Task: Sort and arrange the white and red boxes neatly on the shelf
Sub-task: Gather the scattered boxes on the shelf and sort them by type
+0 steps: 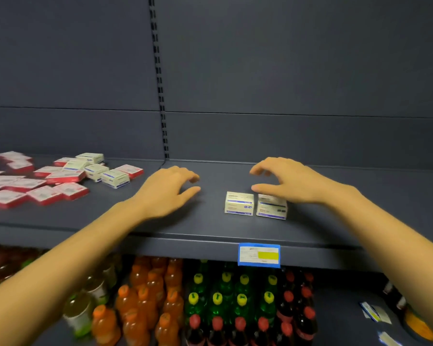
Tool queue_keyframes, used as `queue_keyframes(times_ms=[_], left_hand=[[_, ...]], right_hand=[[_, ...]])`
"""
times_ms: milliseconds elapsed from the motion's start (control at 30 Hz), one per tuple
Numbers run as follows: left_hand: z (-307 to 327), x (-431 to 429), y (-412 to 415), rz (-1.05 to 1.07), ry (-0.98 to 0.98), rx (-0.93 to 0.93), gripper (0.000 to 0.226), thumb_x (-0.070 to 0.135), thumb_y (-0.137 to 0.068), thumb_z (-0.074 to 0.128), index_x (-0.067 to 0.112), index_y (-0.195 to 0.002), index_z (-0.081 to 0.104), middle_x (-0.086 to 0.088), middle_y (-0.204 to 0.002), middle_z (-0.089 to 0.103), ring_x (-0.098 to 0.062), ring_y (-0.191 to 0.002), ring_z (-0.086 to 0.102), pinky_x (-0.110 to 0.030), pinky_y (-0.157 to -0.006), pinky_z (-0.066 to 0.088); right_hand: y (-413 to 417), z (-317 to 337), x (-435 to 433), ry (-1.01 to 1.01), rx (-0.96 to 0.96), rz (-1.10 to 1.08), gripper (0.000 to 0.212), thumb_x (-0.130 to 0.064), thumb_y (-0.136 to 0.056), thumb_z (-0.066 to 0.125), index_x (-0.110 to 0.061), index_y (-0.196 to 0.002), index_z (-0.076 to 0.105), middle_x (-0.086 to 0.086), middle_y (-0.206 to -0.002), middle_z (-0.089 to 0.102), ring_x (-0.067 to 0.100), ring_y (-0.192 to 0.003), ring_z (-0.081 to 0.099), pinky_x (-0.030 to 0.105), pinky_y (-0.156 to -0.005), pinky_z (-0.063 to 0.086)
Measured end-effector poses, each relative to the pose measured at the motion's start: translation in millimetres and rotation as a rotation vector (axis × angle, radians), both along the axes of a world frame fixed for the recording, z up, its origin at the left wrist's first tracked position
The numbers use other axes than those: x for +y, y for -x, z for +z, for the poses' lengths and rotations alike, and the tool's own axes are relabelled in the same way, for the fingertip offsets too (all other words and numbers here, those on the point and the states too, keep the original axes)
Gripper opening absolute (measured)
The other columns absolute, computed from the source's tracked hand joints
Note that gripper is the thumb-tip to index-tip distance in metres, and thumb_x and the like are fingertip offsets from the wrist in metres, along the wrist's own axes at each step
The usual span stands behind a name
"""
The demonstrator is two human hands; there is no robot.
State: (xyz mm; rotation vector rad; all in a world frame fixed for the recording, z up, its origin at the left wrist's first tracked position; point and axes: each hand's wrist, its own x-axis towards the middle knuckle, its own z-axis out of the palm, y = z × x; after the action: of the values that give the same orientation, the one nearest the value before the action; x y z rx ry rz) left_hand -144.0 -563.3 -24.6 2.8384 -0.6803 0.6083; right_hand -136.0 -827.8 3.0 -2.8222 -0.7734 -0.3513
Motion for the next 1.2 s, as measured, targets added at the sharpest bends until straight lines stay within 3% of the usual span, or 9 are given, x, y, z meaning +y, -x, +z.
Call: queue_keyframes(times_ms=[233, 533, 800, 1000, 1200], left_hand=[[11, 73, 30, 0.313, -0.029, -0.046, 0.036, 0.035, -0.093, 0.045, 0.014, -0.12, 0.055, -0.008, -0.123, 0.06, -0.026, -0.114, 0.051, -0.039, -0.095, 0.042], [16, 191, 63, 0.552, -0.014, -0.034, 0.036, 0.038, -0.092, 0.047, 0.017, -0.118, 0.057, -0.006, -0.123, 0.06, -0.023, -0.107, 0.055, -0.036, -0.087, 0.046], [17, 285, 34, 0.484, -0.051, -0.002, 0.036, 0.041, -0.091, 0.047, 0.019, -0.116, 0.058, -0.003, -0.122, 0.06, -0.019, -0.106, 0.055, -0.034, -0.086, 0.045], [17, 329, 2, 0.359, -0.038, 0.007, 0.037, 0.039, -0.091, 0.049, 0.017, -0.119, 0.057, -0.003, -0.122, 0.061, -0.018, -0.109, 0.055, -0.035, -0.088, 0.046], [10, 343, -31, 0.255, 0.004, 0.092, 0.038, 0.04, -0.089, 0.052, 0.018, -0.12, 0.055, -0.003, -0.126, 0.058, -0.019, -0.111, 0.054, -0.036, -0.092, 0.045]], right_hand=[[-16, 7, 90, 0.009, -0.048, 0.196, 0.036, -0.039, -0.091, 0.051, -0.023, -0.123, 0.052, -0.005, -0.126, 0.056, 0.016, -0.115, 0.051, 0.04, -0.096, 0.045], [-37, 4, 213, 0.068, -0.07, 0.303, 0.031, -0.039, -0.09, 0.05, -0.027, -0.119, 0.055, -0.006, -0.125, 0.056, 0.017, -0.115, 0.051, 0.032, -0.087, 0.042], [-71, -6, 295, 0.086, -0.028, 0.137, 0.039, -0.047, -0.087, 0.052, -0.028, -0.121, 0.054, -0.007, -0.124, 0.055, 0.017, -0.113, 0.051, 0.029, -0.078, 0.038], [-88, -16, 331, 0.25, 0.037, -0.12, 0.058, -0.062, -0.076, 0.056, -0.022, -0.118, 0.054, -0.003, -0.12, 0.058, 0.021, -0.107, 0.054, 0.031, -0.072, 0.037], [-91, -21, 338, 0.209, 0.087, -0.258, 0.053, -0.058, -0.076, 0.06, -0.019, -0.111, 0.058, 0.002, -0.112, 0.063, 0.023, -0.096, 0.059, 0.031, -0.069, 0.042]])
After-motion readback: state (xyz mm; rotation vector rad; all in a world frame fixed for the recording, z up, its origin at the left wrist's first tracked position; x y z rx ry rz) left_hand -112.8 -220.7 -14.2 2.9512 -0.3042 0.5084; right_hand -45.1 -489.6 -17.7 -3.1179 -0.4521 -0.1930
